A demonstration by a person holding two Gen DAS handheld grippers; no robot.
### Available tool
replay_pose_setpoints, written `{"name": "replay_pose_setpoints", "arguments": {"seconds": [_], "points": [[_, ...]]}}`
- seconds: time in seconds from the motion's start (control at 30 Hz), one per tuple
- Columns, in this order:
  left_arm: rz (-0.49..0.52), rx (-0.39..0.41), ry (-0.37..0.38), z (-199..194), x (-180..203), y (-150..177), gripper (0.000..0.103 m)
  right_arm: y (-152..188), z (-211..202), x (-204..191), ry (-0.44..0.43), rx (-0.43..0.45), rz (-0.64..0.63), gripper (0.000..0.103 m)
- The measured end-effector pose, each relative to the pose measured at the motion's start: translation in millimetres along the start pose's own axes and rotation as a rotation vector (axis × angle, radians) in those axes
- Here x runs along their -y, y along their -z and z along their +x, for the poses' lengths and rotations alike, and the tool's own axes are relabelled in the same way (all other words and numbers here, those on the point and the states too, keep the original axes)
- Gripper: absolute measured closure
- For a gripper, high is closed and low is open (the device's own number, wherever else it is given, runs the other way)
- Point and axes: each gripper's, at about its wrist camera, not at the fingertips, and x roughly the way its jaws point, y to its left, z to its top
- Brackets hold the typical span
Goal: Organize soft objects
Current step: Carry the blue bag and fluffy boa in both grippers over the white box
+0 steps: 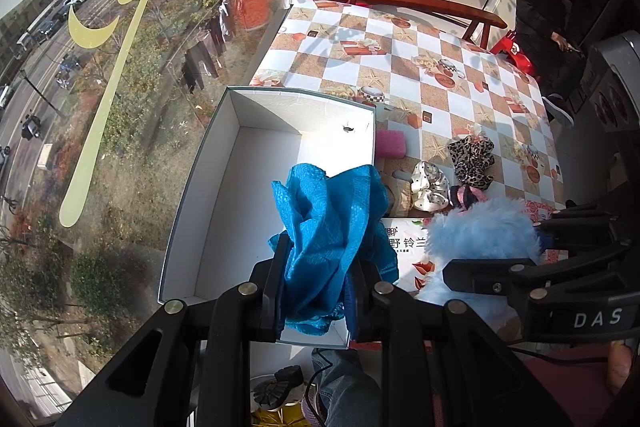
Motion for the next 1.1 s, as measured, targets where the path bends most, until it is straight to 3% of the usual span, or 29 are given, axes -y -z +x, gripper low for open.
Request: {"name": "replay_pose_setpoints", "arguments": {"seconds": [1.1], "points": [[0.007,-0.004,0.002,1.3,2.0,2.5,0.079,-1.1,1.3,1.2,-0.005,-0.011,0.005,0.06]]}}
